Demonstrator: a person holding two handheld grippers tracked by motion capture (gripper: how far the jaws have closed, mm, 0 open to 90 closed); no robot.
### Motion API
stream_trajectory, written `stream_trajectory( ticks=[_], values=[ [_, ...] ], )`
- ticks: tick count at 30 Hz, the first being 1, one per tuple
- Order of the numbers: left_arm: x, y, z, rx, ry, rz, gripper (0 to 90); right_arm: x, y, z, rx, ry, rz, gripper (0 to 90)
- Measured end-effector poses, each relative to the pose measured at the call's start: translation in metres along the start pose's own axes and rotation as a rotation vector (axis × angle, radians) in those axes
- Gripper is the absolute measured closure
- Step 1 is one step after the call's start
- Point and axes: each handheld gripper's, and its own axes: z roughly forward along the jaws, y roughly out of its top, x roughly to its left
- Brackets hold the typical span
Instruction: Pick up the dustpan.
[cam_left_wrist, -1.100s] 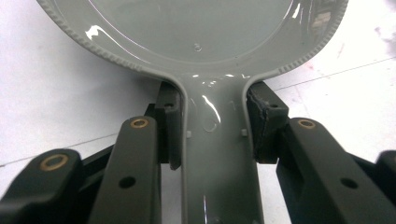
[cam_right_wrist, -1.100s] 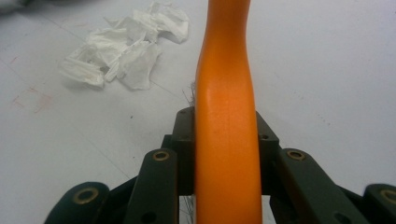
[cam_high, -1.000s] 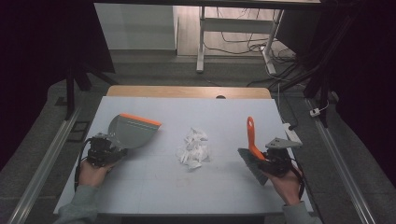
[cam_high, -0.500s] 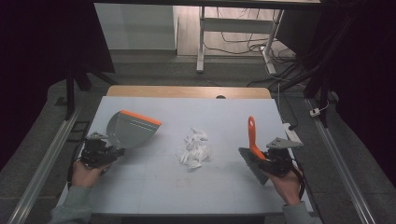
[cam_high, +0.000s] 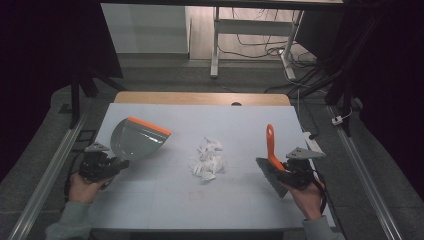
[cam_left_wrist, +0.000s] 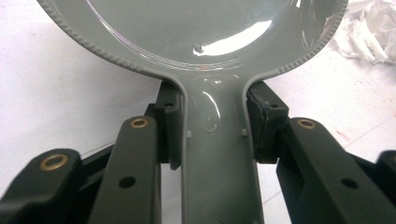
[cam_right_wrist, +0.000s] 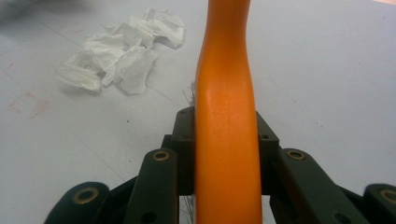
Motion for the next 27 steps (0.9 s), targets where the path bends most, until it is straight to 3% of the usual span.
stream_trajectory(
  ticks=[11,21,27],
  values=[
    [0.000,-0.011,-0.014,-0.015,-0.050,0.045,61.7,0.000,0.001,-0.002,-0.013,-0.004,-0.003,70.4],
    [-0.016,-0.012,-0.015,0.003,-0.084,0.136,61.7,-0.001,0.001,-0.004,-0.028,-0.004,0.000,70.4],
    [-0.022,-0.016,-0.017,0.023,-0.122,0.150,61.7,0.000,0.002,-0.005,-0.036,-0.002,-0.002,70.4]
  ],
)
